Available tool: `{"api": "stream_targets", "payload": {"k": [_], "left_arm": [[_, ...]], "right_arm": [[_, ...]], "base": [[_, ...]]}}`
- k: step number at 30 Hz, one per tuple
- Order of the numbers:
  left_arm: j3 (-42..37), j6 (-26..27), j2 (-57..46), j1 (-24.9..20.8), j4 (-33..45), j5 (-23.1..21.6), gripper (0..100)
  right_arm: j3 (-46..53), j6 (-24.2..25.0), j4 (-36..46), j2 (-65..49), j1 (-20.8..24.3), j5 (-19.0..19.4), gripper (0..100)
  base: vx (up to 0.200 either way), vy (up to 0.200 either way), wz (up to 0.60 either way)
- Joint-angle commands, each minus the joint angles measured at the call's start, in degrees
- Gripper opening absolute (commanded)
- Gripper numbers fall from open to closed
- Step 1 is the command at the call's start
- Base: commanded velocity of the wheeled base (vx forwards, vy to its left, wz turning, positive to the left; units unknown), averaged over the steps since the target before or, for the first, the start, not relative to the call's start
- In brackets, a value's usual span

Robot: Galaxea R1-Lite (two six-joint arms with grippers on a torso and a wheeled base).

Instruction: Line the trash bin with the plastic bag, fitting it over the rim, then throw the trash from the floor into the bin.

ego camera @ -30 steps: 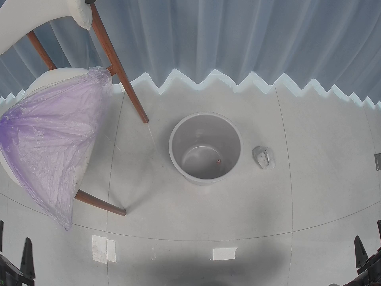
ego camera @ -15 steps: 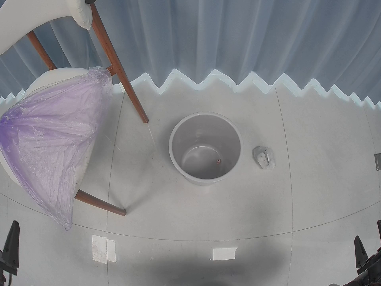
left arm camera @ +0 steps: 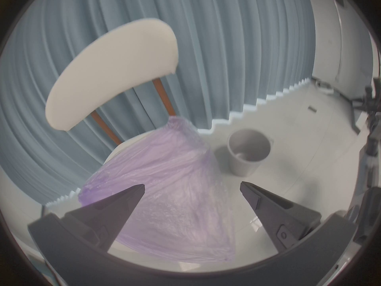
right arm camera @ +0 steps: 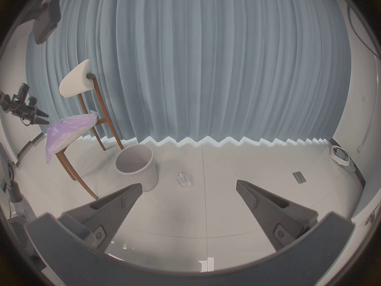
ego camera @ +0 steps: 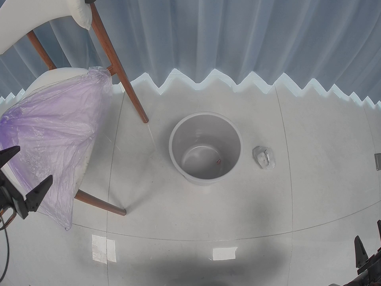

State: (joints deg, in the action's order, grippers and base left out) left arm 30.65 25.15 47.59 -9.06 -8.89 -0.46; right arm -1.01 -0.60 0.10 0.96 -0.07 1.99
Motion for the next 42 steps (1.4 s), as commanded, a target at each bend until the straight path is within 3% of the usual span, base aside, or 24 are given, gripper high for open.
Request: {"api": "stream_targets", "payload": {"k": [1, 6, 15, 23, 27, 42], "left_arm": [[4.0, 5.0, 14.5, -6.0, 0.4, 7.7, 100], [5.9, 7.9, 19.8, -6.2, -0.9, 8.0, 100], [12.9, 8.2, 28.2, -7.4, -3.4, 8.2, 100], [13.9, 10.1, 32.9, -7.4, -8.2, 9.7, 100], [15.2, 10.4, 34.8, -7.3, -9.6, 12.7, 100], [15.6, 11.0, 35.8, -5.4, -9.6, 12.9, 100]], "right_arm": [[0.8, 0.0, 0.0, -1.0, 0.0, 0.0, 100], [0.8, 0.0, 0.0, -1.0, 0.0, 0.0, 100], [0.8, 0.0, 0.0, -1.0, 0.0, 0.0, 100], [0.8, 0.0, 0.0, -1.0, 0.0, 0.0, 100], [0.8, 0.0, 0.0, -1.0, 0.0, 0.0, 100], [0.8, 0.0, 0.0, -1.0, 0.0, 0.0, 100]], "base": [[0.000, 0.000, 0.00], [0.000, 0.000, 0.00], [0.000, 0.000, 0.00], [0.000, 0.000, 0.00], [0.000, 0.000, 0.00], [0.000, 0.000, 0.00]]}}
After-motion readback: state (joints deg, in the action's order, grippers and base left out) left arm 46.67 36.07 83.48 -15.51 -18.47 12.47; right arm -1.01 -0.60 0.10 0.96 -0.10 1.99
